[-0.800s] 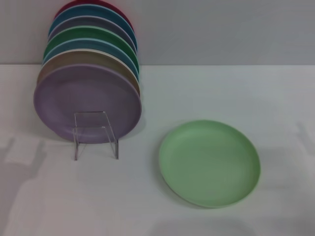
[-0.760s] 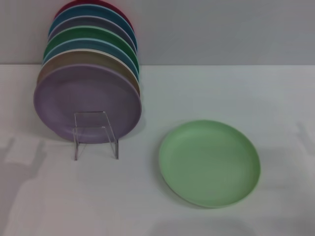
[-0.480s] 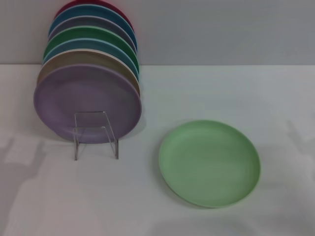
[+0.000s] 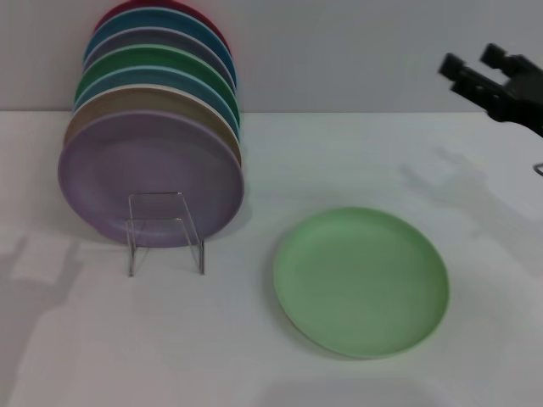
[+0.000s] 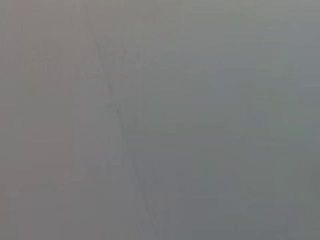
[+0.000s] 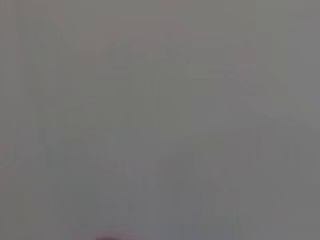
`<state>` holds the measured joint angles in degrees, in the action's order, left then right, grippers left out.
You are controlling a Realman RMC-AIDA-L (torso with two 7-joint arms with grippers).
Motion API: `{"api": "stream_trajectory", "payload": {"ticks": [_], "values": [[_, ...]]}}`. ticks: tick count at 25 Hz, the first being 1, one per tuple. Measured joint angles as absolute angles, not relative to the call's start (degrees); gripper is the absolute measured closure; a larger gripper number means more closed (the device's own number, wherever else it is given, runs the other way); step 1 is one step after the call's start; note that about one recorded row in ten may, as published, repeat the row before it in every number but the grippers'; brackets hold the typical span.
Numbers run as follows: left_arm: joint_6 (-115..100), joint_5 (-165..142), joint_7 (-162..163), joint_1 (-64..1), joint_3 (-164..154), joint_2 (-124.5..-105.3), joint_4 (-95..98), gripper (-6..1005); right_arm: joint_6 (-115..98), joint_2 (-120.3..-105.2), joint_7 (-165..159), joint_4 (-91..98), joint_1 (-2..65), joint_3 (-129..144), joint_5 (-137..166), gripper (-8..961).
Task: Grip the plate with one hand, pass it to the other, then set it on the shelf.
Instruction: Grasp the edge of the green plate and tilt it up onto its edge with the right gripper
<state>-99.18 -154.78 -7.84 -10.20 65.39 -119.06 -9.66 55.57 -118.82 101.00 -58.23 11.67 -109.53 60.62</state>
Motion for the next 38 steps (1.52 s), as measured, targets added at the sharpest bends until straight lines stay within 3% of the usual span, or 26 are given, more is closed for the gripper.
{"api": "stream_trajectory", "payload": {"ticks": [5,6,11,16,26,38], "values": [[-99.2,-154.8,-7.8,-10.5,65.4,-119.08,-9.8,215,52.5,-118.44,61.5,-77.5,12.2,-109.2,95.4,116],[-99.2,-154.8,-7.8,-10.6,65.4,-119.08,-9.8,215,57.2,-117.85,44.1,-83.7,13.6,-109.3,110.8,116],[-99.1,-154.8,-7.8,-10.8,65.4,-119.08,-9.8,215,73.2,-117.00,18.0,-90.0,19.5,-110.3,136.2,117],[-98.7,-154.8,-7.8,-11.0,65.4,-119.08,-10.0,215,86.4,-116.91,15.5,-89.3,26.1,-113.4,147.9,118],[-98.3,-154.8,-7.7,-10.9,65.4,-119.08,-10.4,214,89.4,-116.79,18.5,-76.9,33.2,-112.9,153.1,119],[-98.1,-155.0,-7.7,-11.0,65.4,-119.05,-10.4,214,85.4,-116.85,19.7,-68.4,36.1,-110.4,153.4,121]]}}
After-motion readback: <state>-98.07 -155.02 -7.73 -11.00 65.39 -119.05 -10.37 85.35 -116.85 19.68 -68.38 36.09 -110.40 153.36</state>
